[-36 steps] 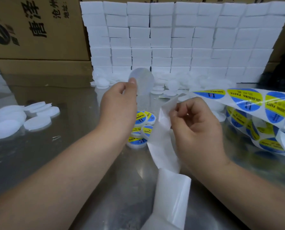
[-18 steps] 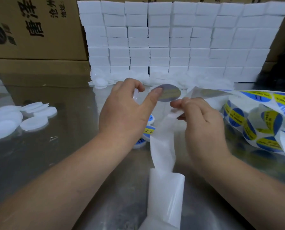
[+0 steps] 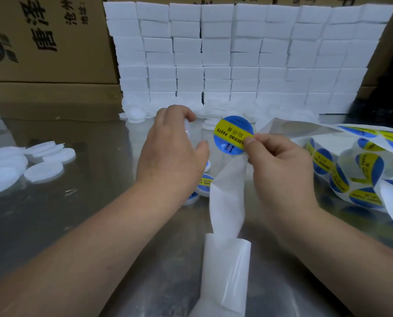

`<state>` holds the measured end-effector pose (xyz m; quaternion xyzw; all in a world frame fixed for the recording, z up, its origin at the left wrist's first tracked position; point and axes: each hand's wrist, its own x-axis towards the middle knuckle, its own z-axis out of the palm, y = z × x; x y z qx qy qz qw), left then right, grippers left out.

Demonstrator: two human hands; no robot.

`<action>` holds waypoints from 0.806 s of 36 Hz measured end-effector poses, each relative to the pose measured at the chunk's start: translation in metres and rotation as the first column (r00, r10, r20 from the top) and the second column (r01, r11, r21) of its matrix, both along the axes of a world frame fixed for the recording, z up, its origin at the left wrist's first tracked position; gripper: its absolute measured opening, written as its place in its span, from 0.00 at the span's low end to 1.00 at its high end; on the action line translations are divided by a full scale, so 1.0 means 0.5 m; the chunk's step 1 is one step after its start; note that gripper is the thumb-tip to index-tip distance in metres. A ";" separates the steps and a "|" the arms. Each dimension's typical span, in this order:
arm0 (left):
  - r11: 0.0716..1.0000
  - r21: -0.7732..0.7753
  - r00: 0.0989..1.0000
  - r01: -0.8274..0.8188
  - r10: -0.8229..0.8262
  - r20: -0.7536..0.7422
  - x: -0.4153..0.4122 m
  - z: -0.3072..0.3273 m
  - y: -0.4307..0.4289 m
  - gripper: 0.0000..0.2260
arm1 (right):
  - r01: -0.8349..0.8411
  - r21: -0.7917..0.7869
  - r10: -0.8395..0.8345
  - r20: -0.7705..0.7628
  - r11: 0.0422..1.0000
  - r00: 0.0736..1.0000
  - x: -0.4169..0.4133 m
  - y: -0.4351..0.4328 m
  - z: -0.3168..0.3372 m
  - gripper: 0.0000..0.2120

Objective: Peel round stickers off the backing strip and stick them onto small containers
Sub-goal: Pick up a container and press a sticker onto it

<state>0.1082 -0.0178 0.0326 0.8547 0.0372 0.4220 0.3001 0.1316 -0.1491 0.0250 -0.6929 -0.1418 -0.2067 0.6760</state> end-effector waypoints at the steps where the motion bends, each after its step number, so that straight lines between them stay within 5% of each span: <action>1: 1.000 -0.013 1.000 -0.016 0.016 -0.021 0.002 0.000 0.004 0.15 | 0.008 0.017 -0.008 0.000 1.000 1.000 0.003 -0.002 0.000 0.10; 4: 0.955 -0.296 0.998 0.028 -0.045 -0.049 0.004 0.014 0.010 0.11 | 0.006 0.068 -0.005 -0.021 0.998 1.000 0.010 -0.007 0.001 0.11; 6: 0.764 -0.608 0.972 0.214 -0.227 0.057 0.001 0.029 0.003 0.08 | -0.031 0.062 0.033 -0.027 0.998 0.999 0.008 -0.005 -0.002 0.11; 8: 0.538 -0.758 0.912 0.369 -0.367 0.183 -0.001 0.035 -0.004 0.08 | -0.062 0.031 0.062 -0.025 0.998 0.998 0.004 0.001 -0.004 0.11; 23: 0.109 -0.859 0.646 0.501 -0.707 0.288 -0.002 0.024 -0.005 0.11 | -0.197 -0.068 0.199 0.026 0.978 0.980 -0.011 0.007 -0.003 0.11; 29: 0.043 -0.851 0.595 0.523 -0.733 0.329 -0.004 0.024 -0.004 0.15 | -0.208 -0.055 0.209 0.016 0.977 0.978 -0.009 0.007 -0.003 0.11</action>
